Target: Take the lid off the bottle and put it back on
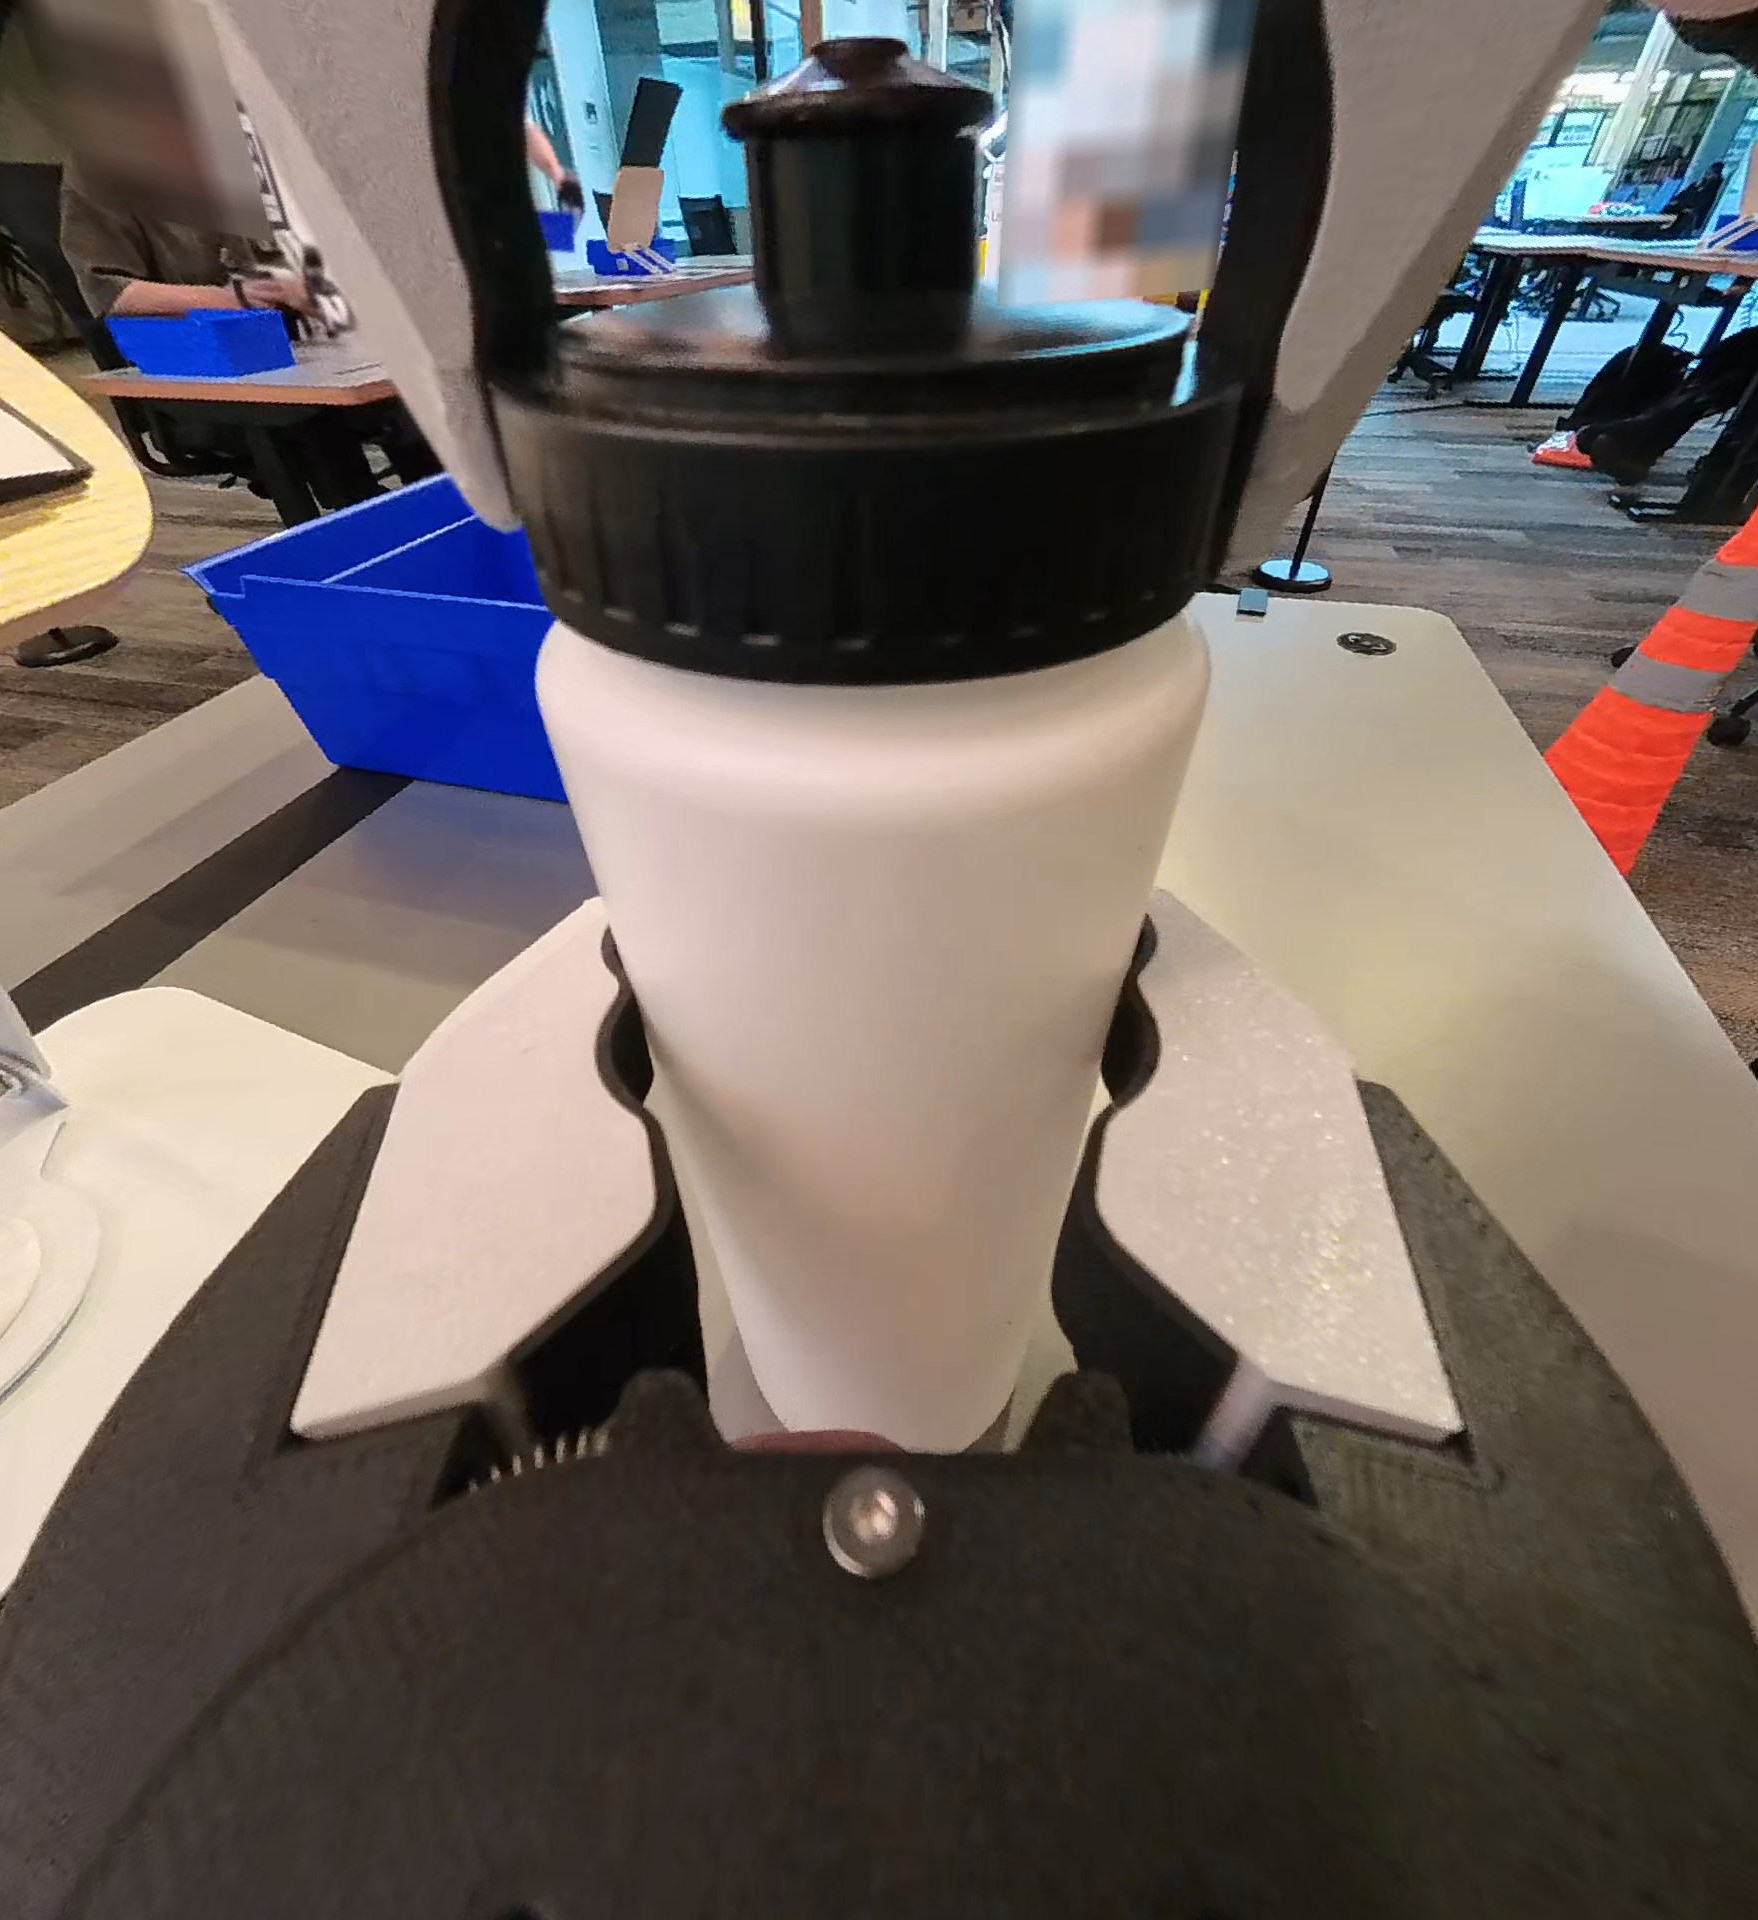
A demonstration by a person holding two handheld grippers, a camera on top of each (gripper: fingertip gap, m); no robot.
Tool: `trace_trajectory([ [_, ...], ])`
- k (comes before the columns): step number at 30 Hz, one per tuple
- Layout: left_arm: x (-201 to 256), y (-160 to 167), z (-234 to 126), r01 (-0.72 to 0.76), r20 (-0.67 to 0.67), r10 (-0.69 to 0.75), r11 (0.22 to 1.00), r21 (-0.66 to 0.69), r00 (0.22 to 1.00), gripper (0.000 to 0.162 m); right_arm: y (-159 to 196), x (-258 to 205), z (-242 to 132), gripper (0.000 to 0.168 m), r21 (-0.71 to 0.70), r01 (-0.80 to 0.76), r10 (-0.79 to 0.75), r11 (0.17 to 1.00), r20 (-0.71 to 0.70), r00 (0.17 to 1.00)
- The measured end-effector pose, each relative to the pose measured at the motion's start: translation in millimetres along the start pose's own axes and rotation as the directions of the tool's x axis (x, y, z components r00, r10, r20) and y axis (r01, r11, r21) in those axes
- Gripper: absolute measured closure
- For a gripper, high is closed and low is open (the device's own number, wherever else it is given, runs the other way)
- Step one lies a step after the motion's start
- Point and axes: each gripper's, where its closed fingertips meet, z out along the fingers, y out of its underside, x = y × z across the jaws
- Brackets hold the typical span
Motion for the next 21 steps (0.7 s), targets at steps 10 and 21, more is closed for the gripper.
trace_trajectory([
  [10, -1, 0, 0, 0.000, 0.006, 0.000, 1.000, -0.005, 1.000, 0.076, -4, -2, 3, 0.094, 0.108, -0.498, 0.497, 0.861, 0.034, 0.867],
  [21, -1, 0, 0, 0.004, -0.001, -0.004, 1.000, -0.001, 1.000, 0.076, 4, 1, -2, 0.098, 0.011, -0.076, 0.076, 0.997, 0.008, 0.997],
])
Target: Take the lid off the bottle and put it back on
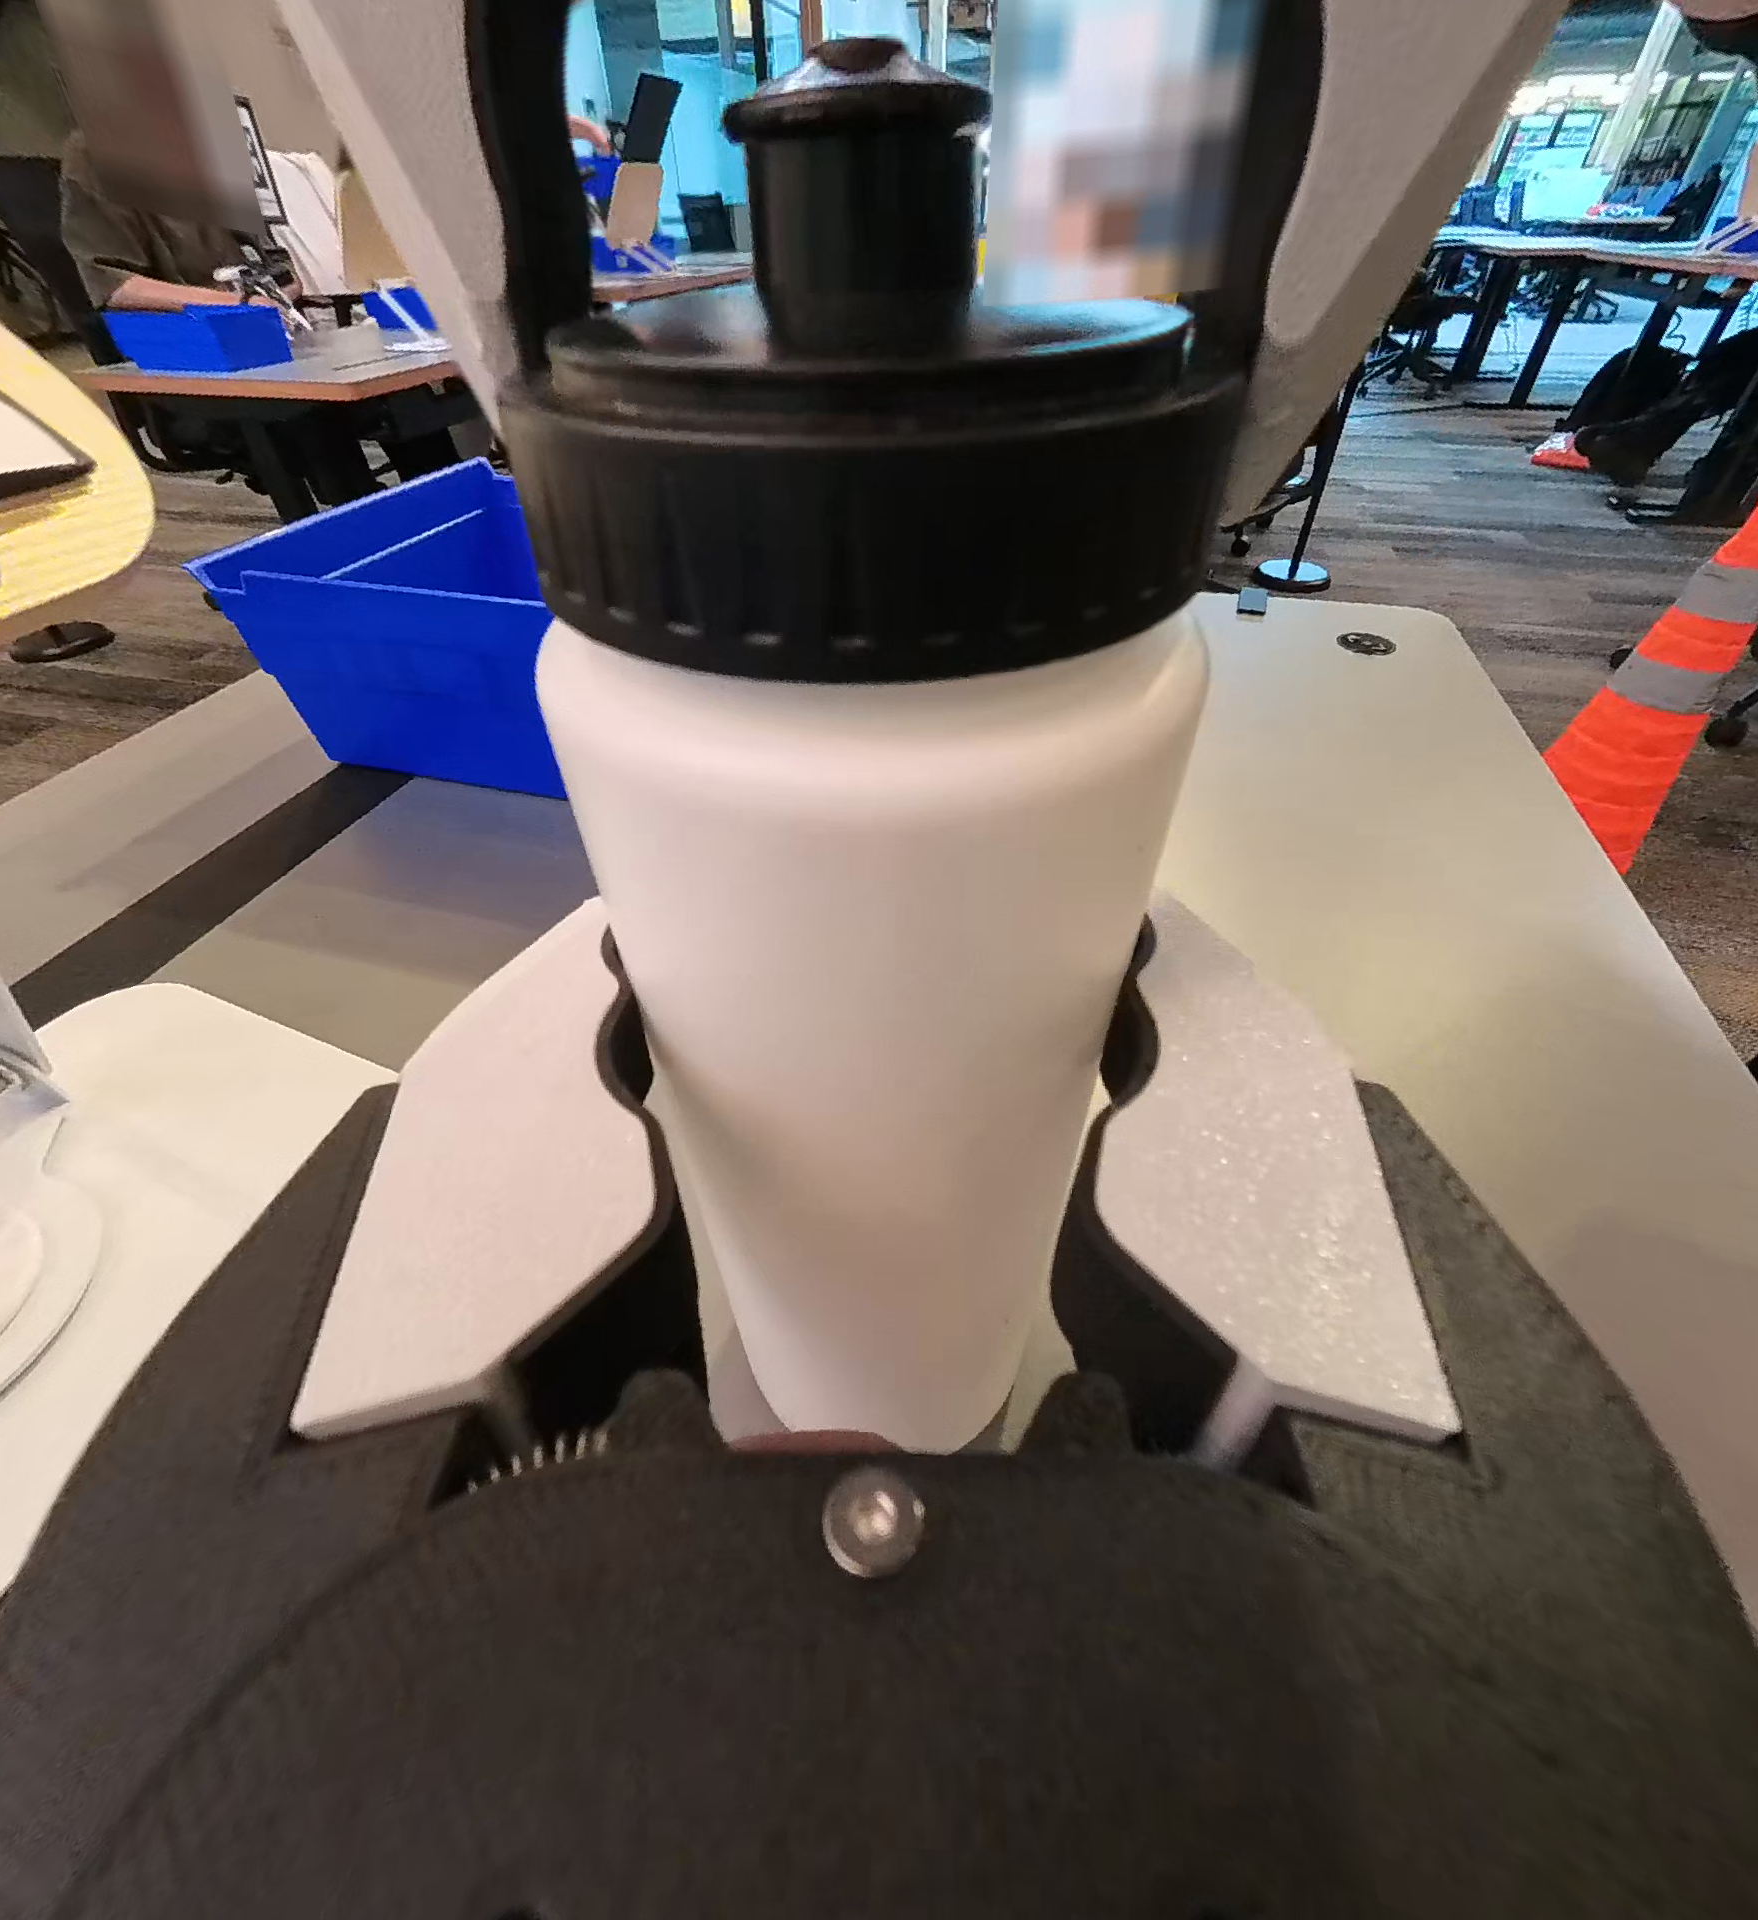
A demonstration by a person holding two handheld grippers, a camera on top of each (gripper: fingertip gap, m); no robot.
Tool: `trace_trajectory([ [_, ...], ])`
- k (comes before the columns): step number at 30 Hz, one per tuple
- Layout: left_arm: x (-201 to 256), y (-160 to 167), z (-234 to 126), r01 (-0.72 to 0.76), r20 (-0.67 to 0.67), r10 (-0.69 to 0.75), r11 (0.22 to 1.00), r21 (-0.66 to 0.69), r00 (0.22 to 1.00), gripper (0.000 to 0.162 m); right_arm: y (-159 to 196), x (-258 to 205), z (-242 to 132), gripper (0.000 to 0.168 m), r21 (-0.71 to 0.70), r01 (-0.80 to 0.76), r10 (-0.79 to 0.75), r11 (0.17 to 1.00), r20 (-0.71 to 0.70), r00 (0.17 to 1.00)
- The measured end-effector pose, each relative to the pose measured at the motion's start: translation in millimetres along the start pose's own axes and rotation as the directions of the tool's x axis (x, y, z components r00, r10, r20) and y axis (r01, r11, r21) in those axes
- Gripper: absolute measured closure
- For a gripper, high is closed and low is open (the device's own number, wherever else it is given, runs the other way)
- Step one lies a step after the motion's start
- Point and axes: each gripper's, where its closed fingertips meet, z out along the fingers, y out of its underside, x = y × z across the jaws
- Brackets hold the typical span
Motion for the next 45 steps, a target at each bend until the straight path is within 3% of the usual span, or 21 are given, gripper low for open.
trace_trajectory([
  [2, -1, 0, 0, 0.008, 0.004, -0.008, 1.000, 0.003, 1.000, 0.076, 0, -1, 0, 0.098, 0.010, -0.151, 0.150, 0.989, 0.023, 0.988],
  [4, -3, 0, 0, 0.020, 0.008, -0.020, 1.000, 0.006, 1.000, 0.076, -2, 0, 0, 0.097, 0.052, -0.369, 0.368, 0.928, 0.036, 0.929],
  [6, -4, 0, -1, 0.016, 0.008, -0.016, 1.000, 0.006, 1.000, 0.076, -6, 0, 1, 0.095, 0.112, -0.477, 0.477, 0.872, 0.021, 0.878],
  [11, 0, 0, 0, -0.011, 0.007, 0.011, 1.000, -0.005, 1.000, 0.076, -2, -3, -1, 0.090, 0.086, -0.393, 0.393, 0.915, 0.022, 0.919],
  [14, 0, 1, 0, -0.014, 0.007, 0.014, 1.000, -0.008, 1.000, 0.076, -3, 3, -3, 0.090, 0.084, -0.189, 0.189, 0.978, 0.011, 0.982],
  [18, 0, 1, 0, -0.011, 0.005, 0.011, 1.000, -0.006, 1.000, 0.076, -4, -1, 2, 0.096, 0.042, 0.005, -0.007, 0.999, 0.049, 0.999],
  [21, -1, 1, 0, -0.008, 0.007, 0.008, 1.000, -0.005, 1.000, 0.076, -3, -1, 2, 0.096, 0.021, -0.068, 0.066, 0.997, 0.071, 0.995],
  [25, -5, 0, -1, 0.018, 0.012, -0.018, 1.000, 0.007, 1.000, 0.076, -9, 3, 2, 0.096, 0.075, -0.441, 0.433, 0.895, 0.095, 0.896],
  [28, -2, 0, 0, -0.012, 0.016, 0.012, 1.000, -0.005, 1.000, 0.076, -6, -2, 3, 0.095, 0.090, -0.447, 0.442, 0.890, 0.072, 0.894],
  [30, 0, 0, 1, -0.010, 0.009, 0.010, 1.000, -0.006, 1.000, 0.076, -2, -3, 2, 0.093, 0.063, -0.355, 0.351, 0.933, 0.061, 0.934],
  [31, 0, 0, 1, -0.011, 0.007, 0.011, 1.000, -0.004, 1.000, 0.076, -2, 0, 0, 0.084, 0.071, -0.300, 0.299, 0.951, 0.034, 0.954],
  [35, 0, 1, 0, -0.012, 0.006, 0.013, 1.000, -0.009, 1.000, 0.076, -8, 3, 0, 0.090, 0.069, -0.054, 0.054, 0.996, 0.002, 0.999],
  [38, 0, 1, 1, -0.010, 0.007, 0.010, 1.000, -0.008, 1.000, 0.076, -2, 1, 9, 0.092, -0.014, 0.039, -0.039, 0.999, 0.012, 0.999],
  [41, -2, 0, 1, -0.002, 0.012, 0.002, 1.000, -0.006, 1.000, 0.076, -1, 0, 9, 0.092, -0.035, -0.132, 0.133, 0.991, 0.038, 0.990],
  [43, -3, 0, 0, 0.009, 0.013, -0.009, 1.000, -0.001, 1.000, 0.076, -4, 0, 10, 0.092, -0.001, -0.333, 0.333, 0.943, 0.055, 0.941],
  [45, -2, 0, 1, 0.001, 0.010, -0.001, 1.000, -0.002, 1.000, 0.076, -5, -1, 11, 0.092, 0.028, -0.437, 0.435, 0.899, 0.053, 0.899],
])
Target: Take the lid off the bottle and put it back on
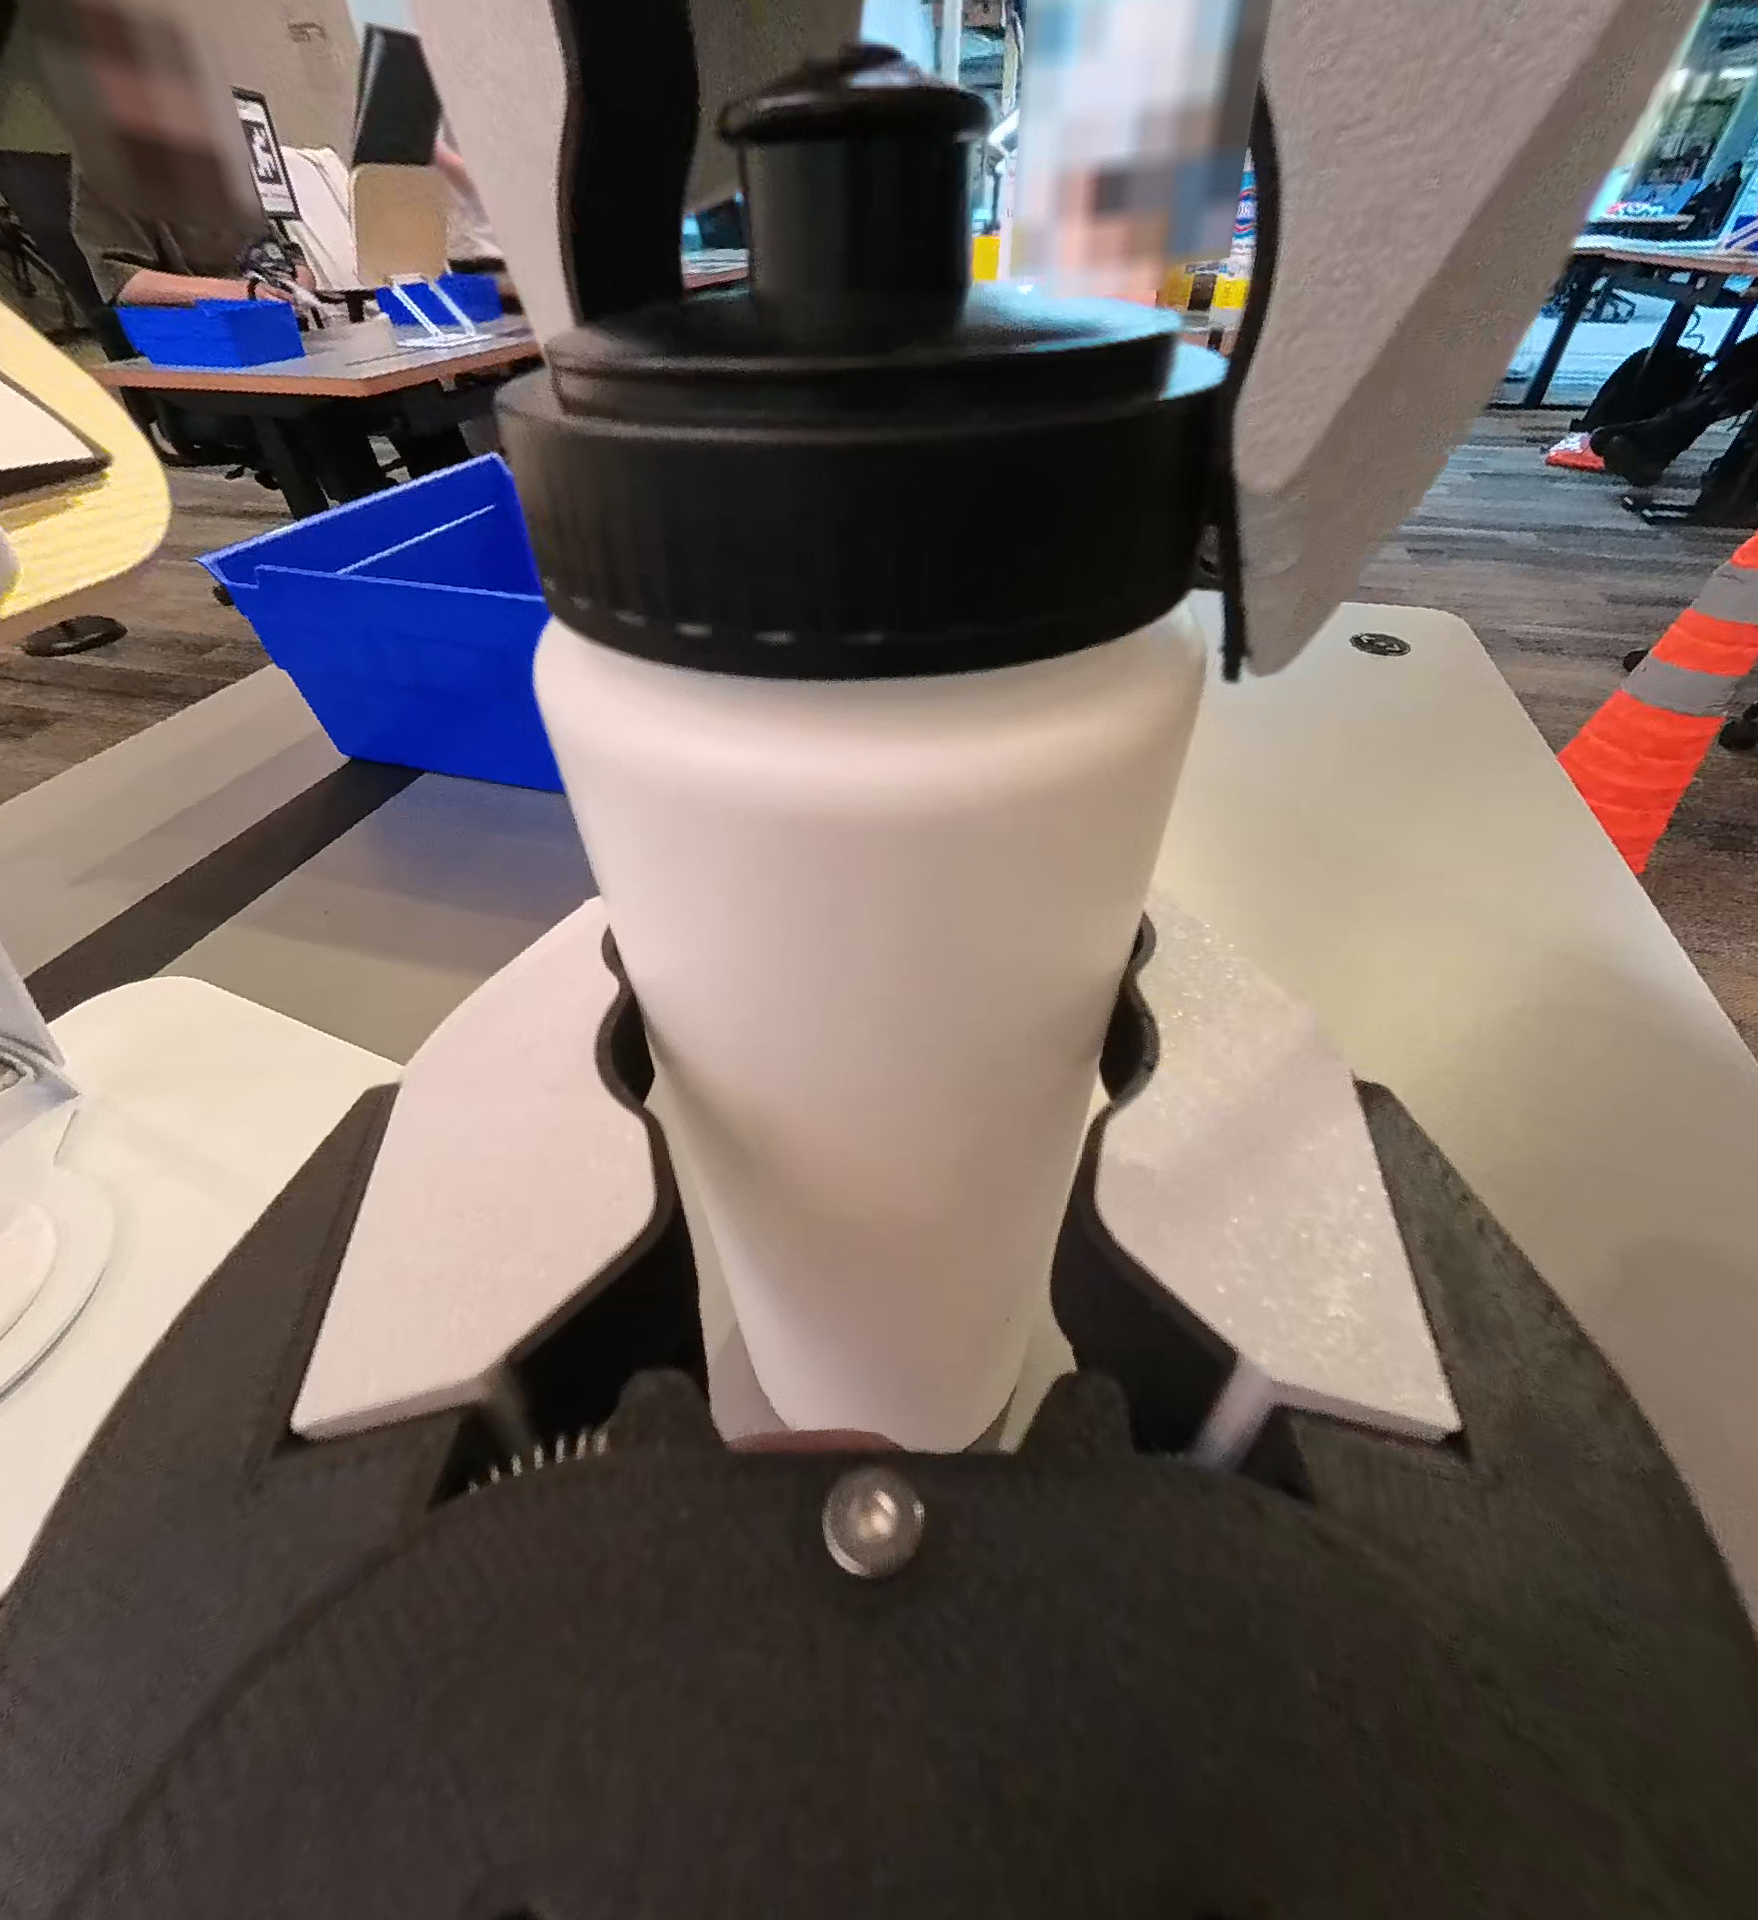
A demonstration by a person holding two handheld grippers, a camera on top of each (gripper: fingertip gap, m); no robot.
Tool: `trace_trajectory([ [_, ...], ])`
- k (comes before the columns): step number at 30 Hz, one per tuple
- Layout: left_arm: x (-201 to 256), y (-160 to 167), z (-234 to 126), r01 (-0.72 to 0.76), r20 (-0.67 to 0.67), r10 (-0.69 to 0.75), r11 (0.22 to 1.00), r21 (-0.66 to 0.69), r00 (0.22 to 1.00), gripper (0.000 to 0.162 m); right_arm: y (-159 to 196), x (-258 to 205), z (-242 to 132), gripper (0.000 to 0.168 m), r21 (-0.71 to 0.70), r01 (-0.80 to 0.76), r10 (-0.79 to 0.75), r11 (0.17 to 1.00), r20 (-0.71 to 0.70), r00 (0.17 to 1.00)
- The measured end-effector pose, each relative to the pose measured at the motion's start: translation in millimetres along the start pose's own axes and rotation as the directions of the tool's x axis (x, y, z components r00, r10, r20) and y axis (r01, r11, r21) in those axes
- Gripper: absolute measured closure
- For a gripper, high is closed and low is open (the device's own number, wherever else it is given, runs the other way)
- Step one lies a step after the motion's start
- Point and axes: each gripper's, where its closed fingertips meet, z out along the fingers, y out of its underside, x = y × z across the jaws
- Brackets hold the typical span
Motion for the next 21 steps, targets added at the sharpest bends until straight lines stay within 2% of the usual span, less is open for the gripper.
trace_trajectory([
  [2, 3.3, -0.2, 1.5, -0.009, -0.004, 0.009, 1.000, -0.003, 1.000, 0.076, 3.5, -1.5, 0.1, 0.092, -0.012, 0.003, -0.003, 1.000, -0.001, 1.000],
  [4, 4.9, -0.3, 1.9, -0.012, -0.008, 0.012, 1.000, -0.003, 1.000, 0.076, 6.6, -1.5, -1.6, 0.092, -0.037, 0.107, -0.106, 0.994, 0.016, 0.994],
  [6, 5.1, -0.1, 1.4, -0.014, -0.011, 0.014, 1.000, -0.004, 1.000, 0.076, 0.8, 2.4, -4.2, 0.083, -0.019, 0.202, -0.202, 0.979, -0.006, 0.979],
  [8, 4.9, -0.1, 1.7, -0.013, -0.010, 0.013, 1.000, -0.004, 1.000, 0.076, -2.1, 3.2, -4.2, 0.084, -0.039, 0.316, -0.317, 0.948, -0.011, 0.949],
  [10, 4.8, -0.1, 1.7, -0.013, -0.011, 0.013, 1.000, -0.002, 1.000, 0.076, -1.7, -0.7, -3.8, 0.093, -0.061, 0.409, -0.409, 0.911, 0.000, 0.912],
  [12, 4.8, -0.2, 1.9, -0.013, -0.010, 0.013, 1.000, -0.001, 1.000, 0.076, 0.3, -0.1, -3.3, 0.093, -0.093, 0.437, -0.440, 0.895, -0.015, 0.898],
  [14, 4.6, -0.2, 1.8, -0.012, -0.010, 0.012, 1.000, 0.000, 1.000, 0.076, 1.6, -1.3, -3.2, 0.093, -0.093, 0.378, -0.381, 0.921, -0.007, 0.925],
  [17, 2.8, -0.5, 2.1, 0.000, -0.007, 0.000, 1.000, 0.005, 1.000, 0.076, 0.4, -1.2, -2.8, 0.093, -0.043, 0.163, -0.162, 0.986, 0.008, 0.987],
  [19, 3.3, -0.4, 2.8, -0.005, -0.009, 0.005, 1.000, 0.005, 1.000, 0.076, 0.5, -2.5, -2.4, 0.093, -0.007, 0.030, -0.030, 1.000, 0.016, 0.999],
  [21, 3.7, -0.4, 2.3, -0.010, -0.007, 0.010, 1.000, 0.005, 1.000, 0.076, -1.4, -3.0, -1.7, 0.093, 0.024, -0.008, 0.008, 1.000, 0.006, 1.000],
])
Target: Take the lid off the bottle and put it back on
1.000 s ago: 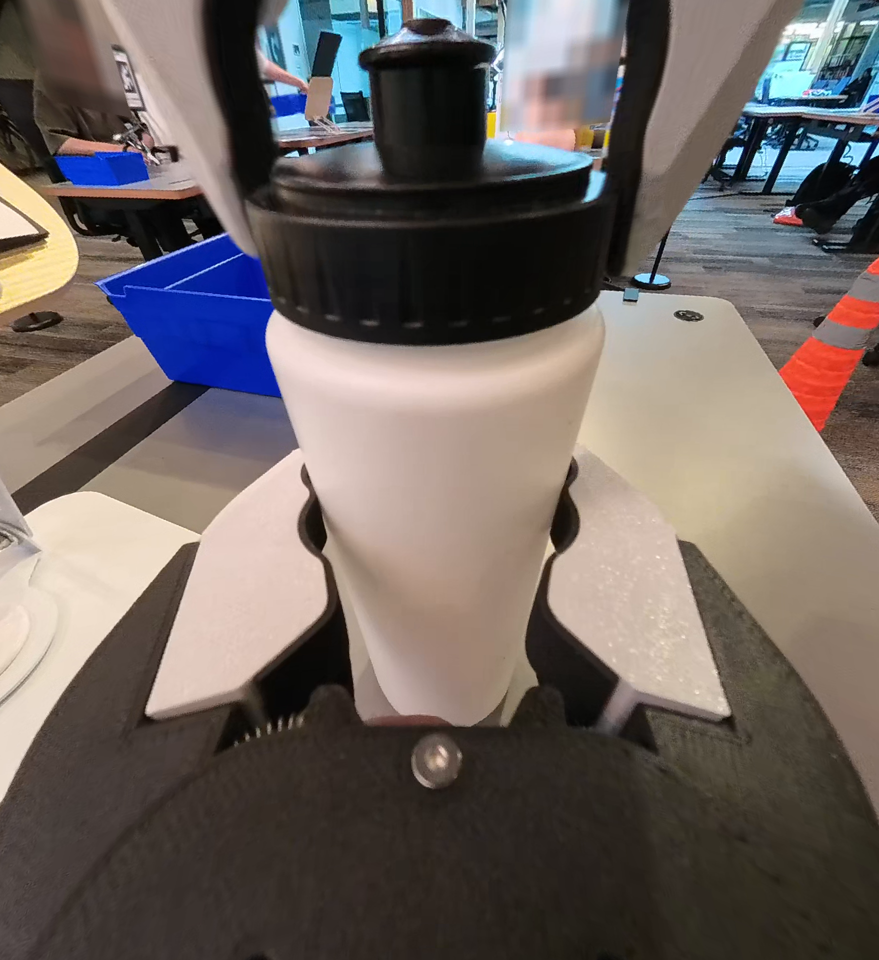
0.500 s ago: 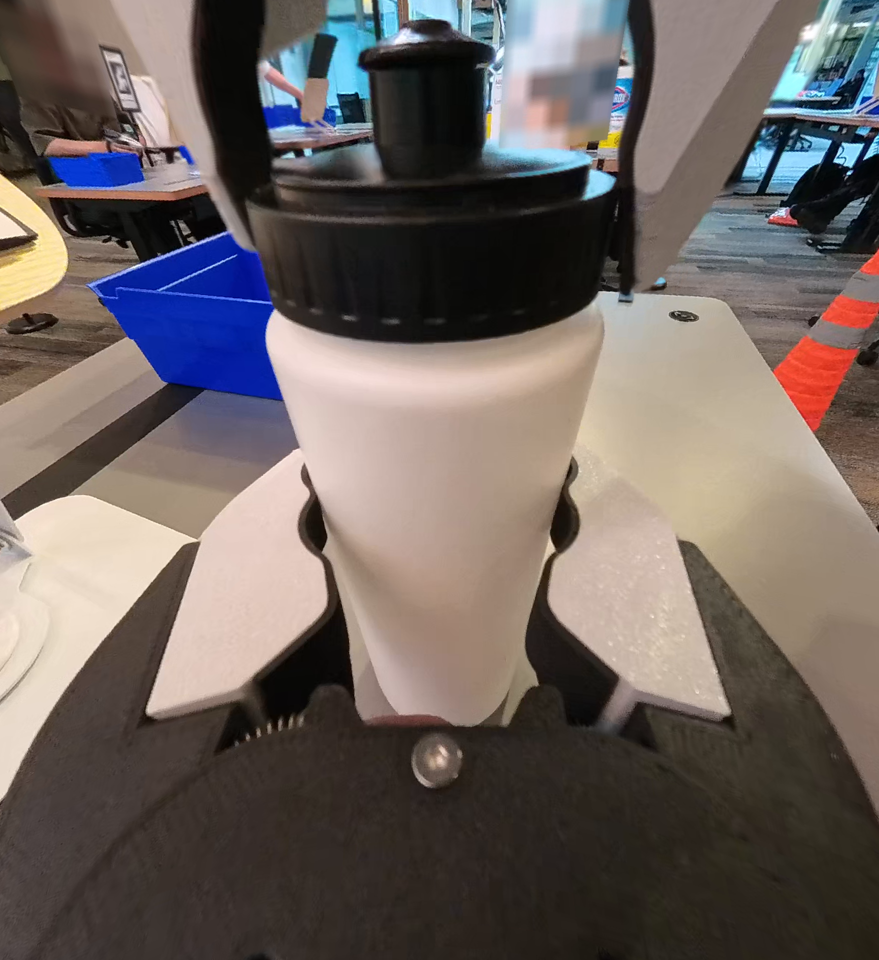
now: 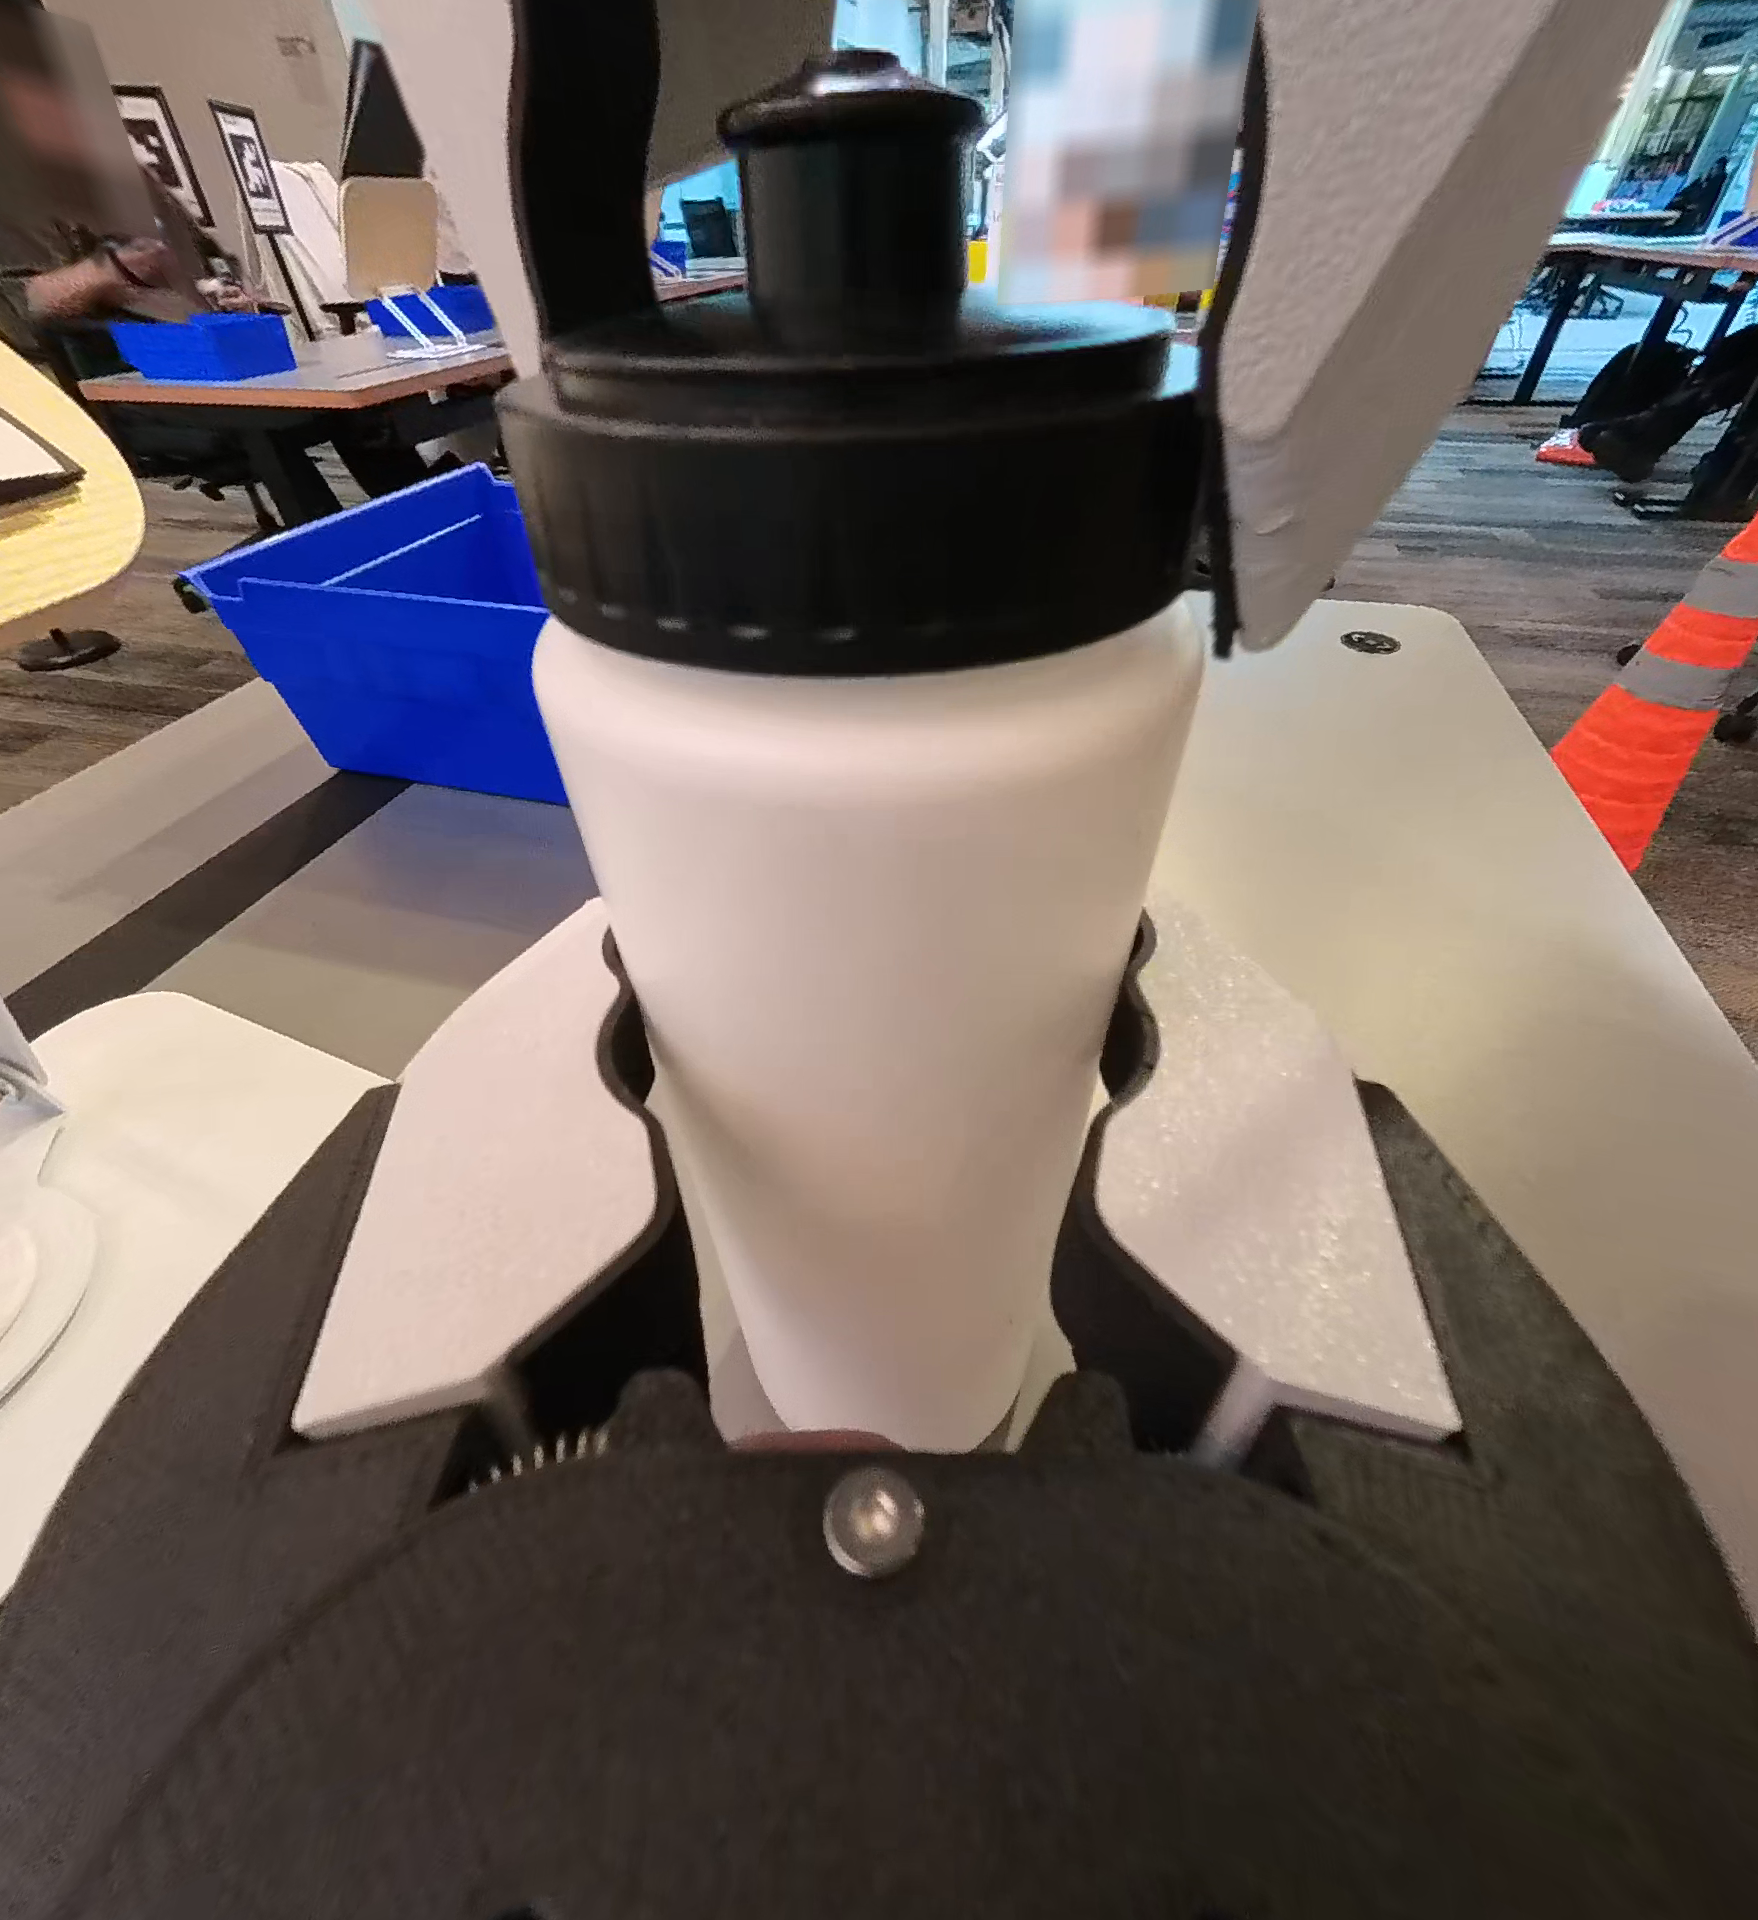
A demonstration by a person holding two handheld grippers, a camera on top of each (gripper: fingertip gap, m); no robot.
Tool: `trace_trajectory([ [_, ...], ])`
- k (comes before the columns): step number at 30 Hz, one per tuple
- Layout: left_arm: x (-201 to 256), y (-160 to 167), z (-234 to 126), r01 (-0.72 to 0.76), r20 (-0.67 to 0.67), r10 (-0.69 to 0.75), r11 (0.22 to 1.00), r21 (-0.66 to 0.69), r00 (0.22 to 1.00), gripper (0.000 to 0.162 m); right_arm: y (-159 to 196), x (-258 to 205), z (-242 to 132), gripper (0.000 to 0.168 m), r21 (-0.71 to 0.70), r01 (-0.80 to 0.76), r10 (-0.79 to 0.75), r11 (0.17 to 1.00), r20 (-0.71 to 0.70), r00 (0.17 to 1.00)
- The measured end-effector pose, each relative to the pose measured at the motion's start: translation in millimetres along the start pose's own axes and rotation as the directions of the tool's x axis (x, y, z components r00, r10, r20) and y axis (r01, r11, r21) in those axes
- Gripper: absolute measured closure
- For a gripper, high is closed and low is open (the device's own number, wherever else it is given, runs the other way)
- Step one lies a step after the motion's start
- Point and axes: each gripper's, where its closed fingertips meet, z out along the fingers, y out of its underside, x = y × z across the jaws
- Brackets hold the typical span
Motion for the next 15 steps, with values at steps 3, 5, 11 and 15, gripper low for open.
trace_trajectory([
  [3, 0.4, 0.3, -0.2, -0.003, -0.003, 0.003, 1.000, -0.003, 1.000, 0.076, 0.3, 1.2, -1.0, 0.093, -0.016, 0.135, -0.135, 0.991, 0.002, 0.991],
  [5, 0.3, 0.2, -0.2, -0.003, -0.004, 0.003, 1.000, -0.002, 1.000, 0.076, -2.7, 4.8, -4.0, 0.084, -0.014, 0.285, -0.285, 0.958, -0.022, 0.958],
  [11, 0.2, 0.2, 0.0, -0.002, -0.005, 0.002, 1.000, 0.001, 1.000, 0.076, 3.7, 4.3, -3.1, 0.095, -0.068, 0.520, -0.517, 0.852, 0.049, 0.854],
  [15, -0.9, 0.1, 0.6, 0.004, 0.000, -0.004, 1.000, 0.002, 1.000, 0.076, 4.2, 3.4, -3.3, 0.094, -0.069, 0.334, -0.331, 0.940, 0.061, 0.942],
])
